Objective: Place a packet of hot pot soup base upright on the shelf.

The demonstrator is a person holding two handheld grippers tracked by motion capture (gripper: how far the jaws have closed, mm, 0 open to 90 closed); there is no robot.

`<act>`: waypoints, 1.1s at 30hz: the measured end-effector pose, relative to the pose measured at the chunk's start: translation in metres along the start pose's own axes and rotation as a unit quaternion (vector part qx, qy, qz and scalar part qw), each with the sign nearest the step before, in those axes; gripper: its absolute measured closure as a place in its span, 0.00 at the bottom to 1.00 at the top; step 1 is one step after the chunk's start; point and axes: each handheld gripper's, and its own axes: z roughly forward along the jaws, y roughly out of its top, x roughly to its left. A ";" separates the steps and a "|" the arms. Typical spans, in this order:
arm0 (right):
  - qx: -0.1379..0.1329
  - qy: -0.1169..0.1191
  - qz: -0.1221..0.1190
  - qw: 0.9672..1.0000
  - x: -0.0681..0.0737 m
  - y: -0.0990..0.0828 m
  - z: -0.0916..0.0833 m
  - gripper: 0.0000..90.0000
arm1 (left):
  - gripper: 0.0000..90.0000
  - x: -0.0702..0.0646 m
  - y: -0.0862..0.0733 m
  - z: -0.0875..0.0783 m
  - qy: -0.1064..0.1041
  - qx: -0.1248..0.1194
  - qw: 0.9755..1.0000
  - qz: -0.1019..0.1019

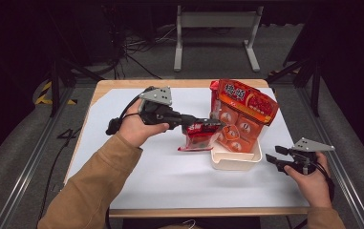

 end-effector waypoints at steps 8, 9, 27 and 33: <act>-0.015 0.000 0.001 1.000 -0.001 0.001 -0.005 0.48 | 1.00 -0.003 0.013 0.010 -0.010 -0.017 1.000 0.006; -0.017 0.000 0.001 1.000 0.000 0.001 -0.005 0.48 | 1.00 -0.004 0.014 0.011 -0.011 -0.017 1.000 0.008; -0.032 0.004 0.000 0.999 0.000 0.004 -0.010 0.48 | 1.00 -0.015 0.028 0.036 -0.029 -0.038 0.999 0.022; -0.032 0.004 0.000 0.999 -0.001 0.003 -0.011 0.48 | 1.00 -0.018 0.031 0.046 -0.033 -0.045 0.998 0.028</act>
